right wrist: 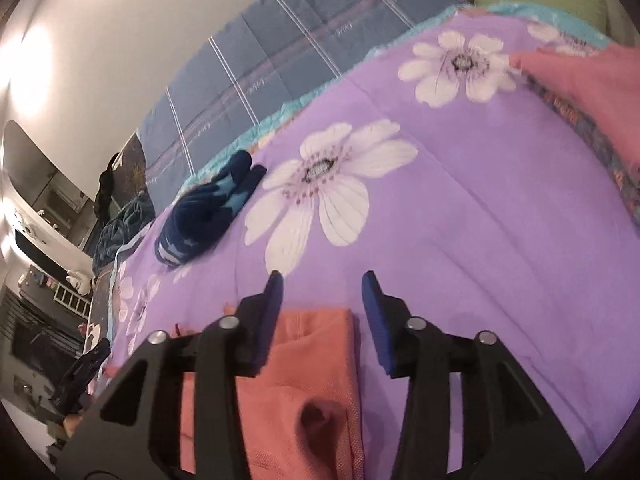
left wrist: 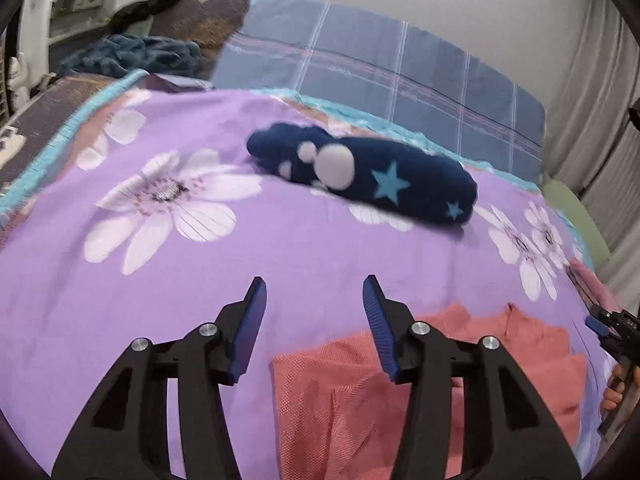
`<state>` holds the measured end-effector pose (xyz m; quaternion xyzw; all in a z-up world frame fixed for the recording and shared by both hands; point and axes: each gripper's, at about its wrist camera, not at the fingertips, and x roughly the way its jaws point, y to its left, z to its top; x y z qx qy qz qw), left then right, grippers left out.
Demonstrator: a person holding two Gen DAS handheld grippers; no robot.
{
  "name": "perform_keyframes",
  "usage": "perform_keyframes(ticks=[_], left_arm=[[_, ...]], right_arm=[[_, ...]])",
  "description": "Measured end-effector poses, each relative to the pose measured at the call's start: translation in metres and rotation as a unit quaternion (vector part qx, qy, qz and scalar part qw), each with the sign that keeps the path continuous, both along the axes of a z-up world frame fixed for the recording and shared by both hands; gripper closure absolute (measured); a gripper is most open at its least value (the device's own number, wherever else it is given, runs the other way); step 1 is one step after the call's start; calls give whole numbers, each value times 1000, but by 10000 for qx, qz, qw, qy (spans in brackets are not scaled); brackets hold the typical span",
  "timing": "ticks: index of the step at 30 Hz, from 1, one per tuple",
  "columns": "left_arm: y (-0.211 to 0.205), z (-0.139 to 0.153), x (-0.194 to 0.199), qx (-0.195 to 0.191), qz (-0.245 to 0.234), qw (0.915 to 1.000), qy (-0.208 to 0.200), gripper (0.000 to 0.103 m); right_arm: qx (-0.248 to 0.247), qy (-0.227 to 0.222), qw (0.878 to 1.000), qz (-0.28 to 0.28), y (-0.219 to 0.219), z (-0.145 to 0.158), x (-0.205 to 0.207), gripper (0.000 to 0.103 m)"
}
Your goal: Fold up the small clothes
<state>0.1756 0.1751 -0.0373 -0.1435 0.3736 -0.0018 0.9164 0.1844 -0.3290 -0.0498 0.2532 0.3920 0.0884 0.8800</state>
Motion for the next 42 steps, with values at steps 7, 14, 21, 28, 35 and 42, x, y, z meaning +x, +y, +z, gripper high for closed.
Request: perform_keyframes(ticks=[7, 14, 21, 28, 35, 42], left_arm=[[-3, -23, -52, 79, -746, 9969, 244, 50], [-30, -11, -103, 244, -1532, 9879, -71, 42], [-65, -27, -79, 1571, -1644, 9736, 197, 55], [-41, 4, 9, 1123, -503, 9923, -109, 78], [-30, 17, -30, 915, -1055, 9895, -384, 53], [-49, -28, -72, 1410, -1853, 9717, 396, 52]], right_arm=[[-562, 267, 9950, 785, 0, -17, -51, 61], [-540, 98, 9857, 1594, 34, -14, -101, 61], [-874, 83, 9792, 1830, 63, -17, -86, 103], [-34, -352, 9957, 851, 39, 21, 2, 103], [-799, -231, 9896, 1173, 26, 16, -19, 88], [-604, 286, 9831, 1703, 24, -15, -77, 68]])
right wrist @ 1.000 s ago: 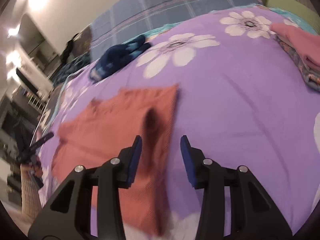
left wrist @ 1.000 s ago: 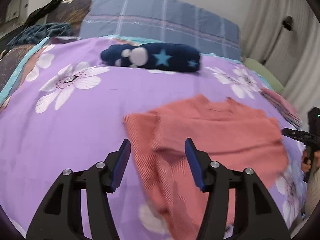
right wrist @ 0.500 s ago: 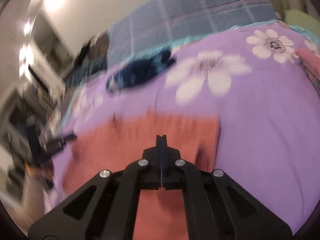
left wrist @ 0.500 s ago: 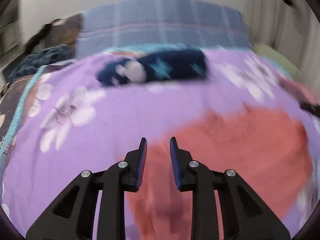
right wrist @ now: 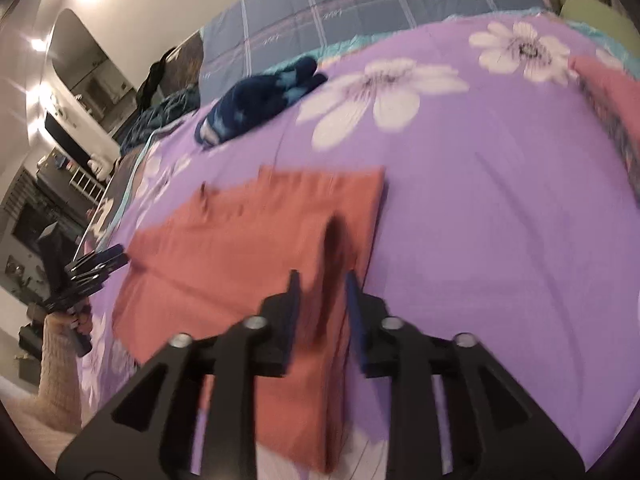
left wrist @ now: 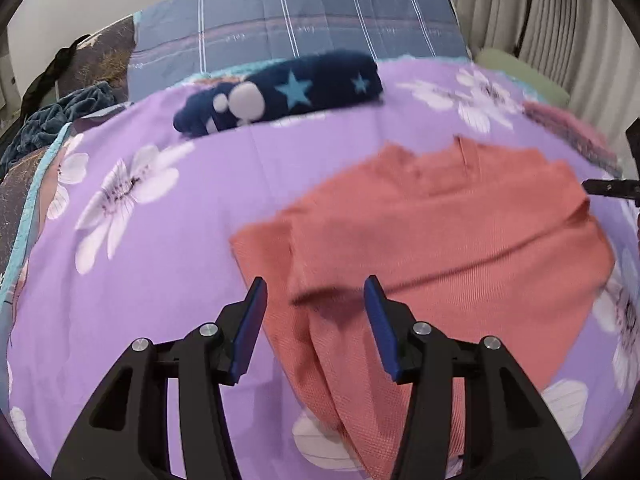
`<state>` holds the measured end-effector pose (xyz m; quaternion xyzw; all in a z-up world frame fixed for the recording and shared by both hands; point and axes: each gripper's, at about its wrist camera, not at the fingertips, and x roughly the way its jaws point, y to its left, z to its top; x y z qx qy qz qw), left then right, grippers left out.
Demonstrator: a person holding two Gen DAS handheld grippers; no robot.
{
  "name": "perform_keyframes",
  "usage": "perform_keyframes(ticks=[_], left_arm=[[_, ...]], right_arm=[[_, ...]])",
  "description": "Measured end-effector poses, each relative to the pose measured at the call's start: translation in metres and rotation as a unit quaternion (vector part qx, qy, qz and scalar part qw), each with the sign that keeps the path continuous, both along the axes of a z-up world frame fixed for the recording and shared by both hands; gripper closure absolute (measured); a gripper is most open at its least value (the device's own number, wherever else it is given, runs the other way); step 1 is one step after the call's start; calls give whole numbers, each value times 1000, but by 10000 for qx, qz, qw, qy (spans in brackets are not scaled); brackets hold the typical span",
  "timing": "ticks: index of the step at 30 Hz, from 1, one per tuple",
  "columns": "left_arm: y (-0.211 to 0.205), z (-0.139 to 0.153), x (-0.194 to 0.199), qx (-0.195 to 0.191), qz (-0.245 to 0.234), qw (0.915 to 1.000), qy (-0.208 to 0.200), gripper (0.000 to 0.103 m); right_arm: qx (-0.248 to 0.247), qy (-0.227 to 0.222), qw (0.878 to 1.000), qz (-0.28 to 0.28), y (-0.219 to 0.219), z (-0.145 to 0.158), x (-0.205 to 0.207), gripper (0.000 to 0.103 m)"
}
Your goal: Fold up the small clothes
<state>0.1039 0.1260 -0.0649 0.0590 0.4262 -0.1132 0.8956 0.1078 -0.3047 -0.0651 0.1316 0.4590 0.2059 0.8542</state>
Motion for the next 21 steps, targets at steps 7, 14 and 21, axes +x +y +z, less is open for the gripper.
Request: perform_keyframes(ticks=[7, 14, 21], left_arm=[[-18, -6, 5, 392, -75, 9992, -87, 67], [-12, 5, 35, 190, 226, 9996, 53, 95], [11, 27, 98, -425, 1150, 9922, -226, 65]], right_arm=[[-200, 39, 9994, 276, 27, -5, -3, 93], [462, -179, 9987, -104, 14, 15, 32, 98], [618, -26, 9868, -1496, -15, 14, 111, 71]])
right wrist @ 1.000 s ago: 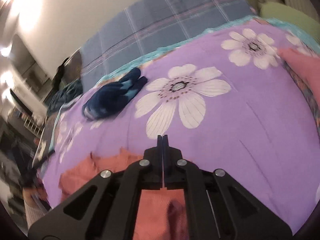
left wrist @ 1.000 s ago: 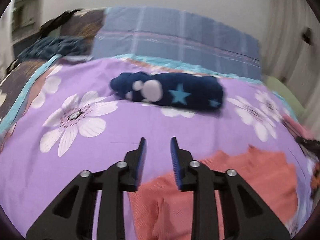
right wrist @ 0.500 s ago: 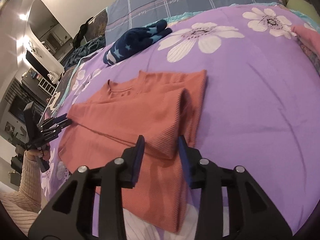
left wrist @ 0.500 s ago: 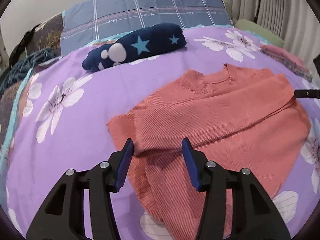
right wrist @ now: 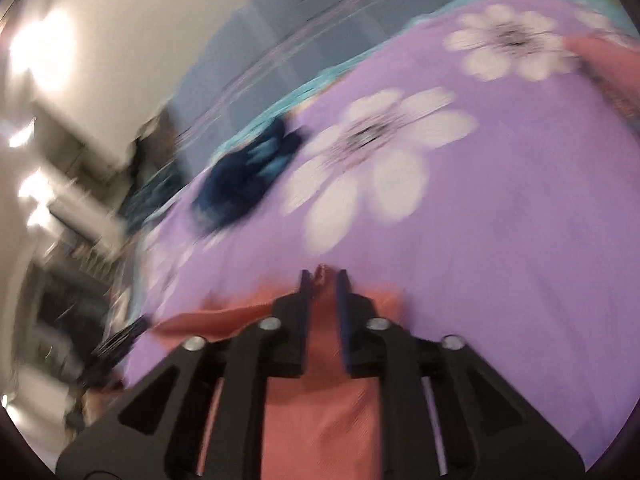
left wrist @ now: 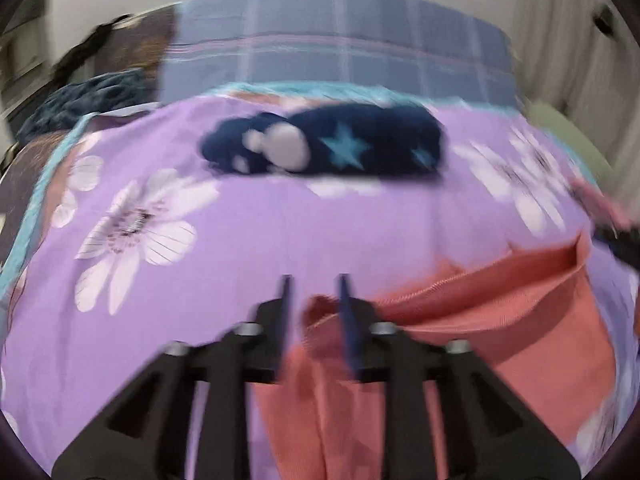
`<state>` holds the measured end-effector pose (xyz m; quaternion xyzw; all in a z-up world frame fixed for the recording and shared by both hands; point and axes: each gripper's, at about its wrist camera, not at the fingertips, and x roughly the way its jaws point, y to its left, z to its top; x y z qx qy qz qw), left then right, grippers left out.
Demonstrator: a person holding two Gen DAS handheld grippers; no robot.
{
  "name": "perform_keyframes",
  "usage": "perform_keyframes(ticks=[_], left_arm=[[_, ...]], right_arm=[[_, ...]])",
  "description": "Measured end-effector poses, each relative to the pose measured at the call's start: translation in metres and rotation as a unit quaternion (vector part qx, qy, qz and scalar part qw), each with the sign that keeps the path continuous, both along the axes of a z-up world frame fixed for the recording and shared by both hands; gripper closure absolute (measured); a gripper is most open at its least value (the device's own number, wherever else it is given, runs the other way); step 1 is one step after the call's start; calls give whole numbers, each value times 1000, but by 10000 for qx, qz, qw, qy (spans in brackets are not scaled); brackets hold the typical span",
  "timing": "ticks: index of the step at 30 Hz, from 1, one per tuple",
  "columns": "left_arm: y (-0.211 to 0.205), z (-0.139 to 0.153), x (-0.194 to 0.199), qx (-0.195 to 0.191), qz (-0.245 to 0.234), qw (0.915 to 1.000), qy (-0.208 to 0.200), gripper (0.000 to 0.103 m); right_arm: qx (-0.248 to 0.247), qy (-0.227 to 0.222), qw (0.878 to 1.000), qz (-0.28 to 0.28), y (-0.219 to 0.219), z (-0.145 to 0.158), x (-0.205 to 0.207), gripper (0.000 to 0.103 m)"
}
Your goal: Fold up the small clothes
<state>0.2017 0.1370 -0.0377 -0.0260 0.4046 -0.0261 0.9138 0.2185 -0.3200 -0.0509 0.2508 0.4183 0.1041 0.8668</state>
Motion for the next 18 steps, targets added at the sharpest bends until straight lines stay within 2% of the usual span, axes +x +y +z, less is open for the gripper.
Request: perform_keyframes(ticks=[2, 5, 8, 11, 12, 13, 14, 15, 16, 17, 18], left_arm=[[7, 0, 1, -165, 61, 9998, -28, 61], [4, -6, -11, -164, -329, 9993, -12, 44], [-5, -26, -13, 1, -538, 9979, 354, 44], [-14, -45, -7, -13, -689, 9956, 641, 44], [-15, -48, -5, -29, -700, 9952, 679, 46], [-18, -52, -2, -41, -685, 9949, 737, 62], [-19, -54, 1, -87, -695, 9946, 762, 74], [-19, -55, 3, -185, -698, 9942, 797, 94], [-18, -54, 4, -252, -647, 9945, 783, 98], [-16, -49, 2, -333, -646, 9950, 685, 98], [-16, -44, -2, -381, -673, 9953, 586, 98]], right_arm=[[-59, -5, 10000, 58, -3, -2, 2, 67], [-63, -47, 9992, 381, -5, -8, -7, 63], [-265, -10, 9983, 517, -4, -13, -9, 63], [-252, 93, 9969, 746, 9, -18, -2, 61], [-347, 117, 9954, 890, 17, -19, 2, 60], [-471, 141, 9939, 989, 23, -21, 6, 58], [-597, 200, 9927, 1024, 29, -25, 11, 58], [-645, 251, 9923, 1029, 33, -27, 15, 58], [-675, 274, 9918, 1051, 36, -29, 18, 74], [-721, 244, 9912, 1079, 38, -29, 19, 99], [-756, 155, 9920, 1001, 37, -25, 18, 101]])
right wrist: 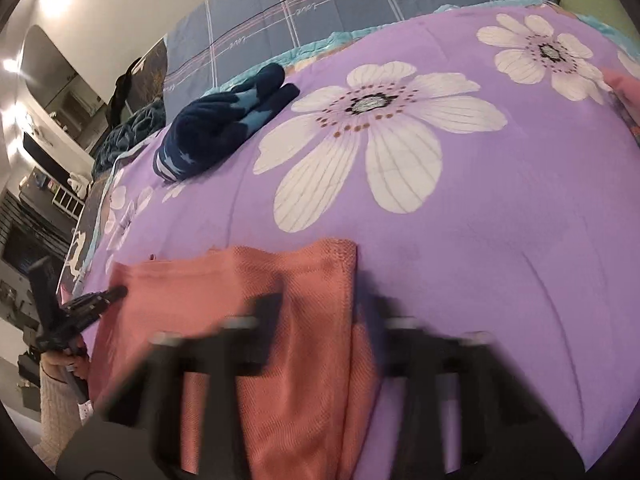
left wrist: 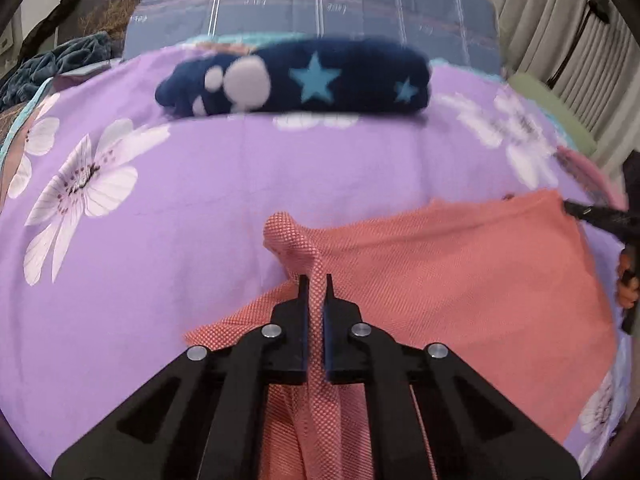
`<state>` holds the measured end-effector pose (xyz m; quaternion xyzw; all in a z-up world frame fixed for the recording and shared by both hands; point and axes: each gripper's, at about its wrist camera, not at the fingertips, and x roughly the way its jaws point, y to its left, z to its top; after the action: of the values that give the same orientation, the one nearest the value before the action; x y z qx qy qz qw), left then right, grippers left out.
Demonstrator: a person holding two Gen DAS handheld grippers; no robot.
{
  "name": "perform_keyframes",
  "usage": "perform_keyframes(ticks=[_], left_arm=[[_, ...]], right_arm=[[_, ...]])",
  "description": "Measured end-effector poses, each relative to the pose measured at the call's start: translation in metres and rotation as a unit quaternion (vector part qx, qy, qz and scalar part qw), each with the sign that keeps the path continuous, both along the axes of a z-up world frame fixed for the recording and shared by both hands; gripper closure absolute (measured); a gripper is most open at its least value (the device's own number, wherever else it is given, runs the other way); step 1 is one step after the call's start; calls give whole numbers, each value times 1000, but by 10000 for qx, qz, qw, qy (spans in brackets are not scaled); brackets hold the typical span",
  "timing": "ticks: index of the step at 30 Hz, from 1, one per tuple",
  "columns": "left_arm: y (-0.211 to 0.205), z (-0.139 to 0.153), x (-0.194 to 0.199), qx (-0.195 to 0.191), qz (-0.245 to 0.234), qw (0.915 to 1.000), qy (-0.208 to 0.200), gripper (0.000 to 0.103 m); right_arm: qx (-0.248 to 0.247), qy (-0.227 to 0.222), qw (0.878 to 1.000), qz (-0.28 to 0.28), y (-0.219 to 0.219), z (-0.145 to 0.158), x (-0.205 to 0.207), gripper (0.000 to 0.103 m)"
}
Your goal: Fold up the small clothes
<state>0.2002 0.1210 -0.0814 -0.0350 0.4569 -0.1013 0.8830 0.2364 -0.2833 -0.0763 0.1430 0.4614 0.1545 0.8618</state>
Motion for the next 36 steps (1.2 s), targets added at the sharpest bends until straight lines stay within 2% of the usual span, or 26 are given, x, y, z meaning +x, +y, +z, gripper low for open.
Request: perform_keyframes(ticks=[2, 3, 4, 5, 6, 9, 12, 16, 19, 22, 23, 24, 25, 26, 27, 29, 31, 33, 36], left_arm=[[6, 15, -9, -37, 65, 9996, -273, 98], [11, 20, -12, 37, 184, 9992, -366, 96], [18, 23, -17, 192, 379, 9981, -445, 91], [25, 25, -21, 269, 524, 9973, -443, 72], [36, 28, -33, 192, 687, 9966, -424, 52], [45, 35, -74, -144, 422, 9978, -494, 48], [41, 36, -135, 20, 21, 9985, -546, 48], [32, 15, -205, -94, -400, 9987, -300, 48], [16, -2, -229, 175, -741, 9969, -197, 48], [1, -14, -231, 510, -907, 9943, -219, 48], [-3, -15, -228, 640, -942, 9930, -307, 49], [-3, -15, -226, 702, -930, 9925, -363, 53], [-4, -16, -222, 783, -915, 9916, -468, 65], [-5, -15, -220, 807, -925, 9911, -517, 73], [-4, -14, -218, 811, -941, 9907, -559, 96], [-10, -2, -220, 1124, -1050, 9844, -853, 99], [-11, 16, -232, 1659, -1297, 9706, -1162, 99], [-5, 18, -238, 1976, -1362, 9647, -1087, 102], [6, 0, -239, 2376, -1222, 9612, -692, 103]], right_arm=[[68, -187, 9994, -280, -11, 8, -5, 101], [112, -177, 9992, -353, -15, 9, -6, 100], [-47, -168, 9984, -546, -19, 9, -9, 98], [-340, -163, 9965, -745, -22, 11, -16, 89], [-374, -202, 9967, -698, -23, 13, -26, 86], [-72, -455, 9986, -252, -21, 25, -70, 76], [-117, -681, 9976, 26, -19, 30, -131, 68], [-174, -347, 9992, -32, -20, 7, -194, 67], [-133, 14, 9998, -125, -21, -9, -220, 65], [99, 155, 9995, -253, -24, -12, -238, 65], [142, 147, 9993, -297, -25, -12, -244, 65], [168, 135, 9992, -327, -25, -11, -247, 64], [217, 126, 9990, -359, -26, -11, -253, 63], [253, 127, 9989, -375, -25, -11, -256, 62], [302, 144, 9986, -403, -25, -12, -262, 61], [305, 185, 9983, -460, -26, -14, -264, 61], [339, 199, 9978, -525, -29, -15, -269, 61], [379, 180, 9977, -541, -33, -15, -272, 60], [458, 255, 9966, -634, -37, -22, -269, 59]])
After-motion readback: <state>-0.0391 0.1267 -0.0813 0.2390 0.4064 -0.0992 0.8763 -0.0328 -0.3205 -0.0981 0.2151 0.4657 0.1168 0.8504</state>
